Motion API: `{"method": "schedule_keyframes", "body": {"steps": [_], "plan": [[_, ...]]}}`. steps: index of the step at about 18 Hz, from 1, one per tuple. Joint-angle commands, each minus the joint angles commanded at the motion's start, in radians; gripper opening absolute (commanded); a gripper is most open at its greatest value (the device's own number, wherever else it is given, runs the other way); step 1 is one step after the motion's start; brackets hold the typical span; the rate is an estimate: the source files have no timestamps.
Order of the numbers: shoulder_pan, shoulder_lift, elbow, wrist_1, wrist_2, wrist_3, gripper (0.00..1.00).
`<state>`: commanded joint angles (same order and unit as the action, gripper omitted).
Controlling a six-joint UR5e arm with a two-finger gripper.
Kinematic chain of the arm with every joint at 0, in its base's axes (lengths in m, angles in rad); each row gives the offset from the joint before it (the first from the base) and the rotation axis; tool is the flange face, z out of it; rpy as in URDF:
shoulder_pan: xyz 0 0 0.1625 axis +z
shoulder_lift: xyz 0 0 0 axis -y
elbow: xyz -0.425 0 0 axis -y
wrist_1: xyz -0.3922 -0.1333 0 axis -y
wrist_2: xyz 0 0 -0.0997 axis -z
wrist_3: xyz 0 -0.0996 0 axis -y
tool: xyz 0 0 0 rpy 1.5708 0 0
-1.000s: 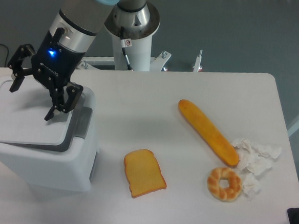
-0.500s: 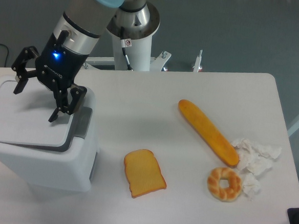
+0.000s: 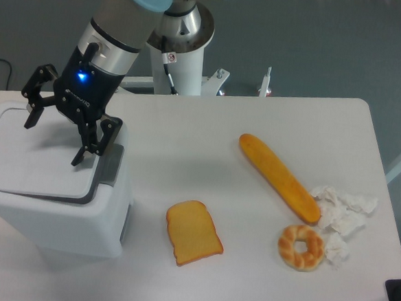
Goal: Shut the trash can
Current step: 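Press the lid down onto the can rim with the gripper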
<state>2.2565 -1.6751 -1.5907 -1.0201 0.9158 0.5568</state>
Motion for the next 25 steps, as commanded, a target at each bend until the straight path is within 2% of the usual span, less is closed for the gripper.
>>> {"method": "schedule_keyframes", "body": {"steps": [20, 25], "plan": [[0.0, -0.006, -0.003, -0.002, 0.0, 0.0, 1.0], [0.008, -0.006, -0.02, 0.0, -0.002, -0.002, 1.0]]}}
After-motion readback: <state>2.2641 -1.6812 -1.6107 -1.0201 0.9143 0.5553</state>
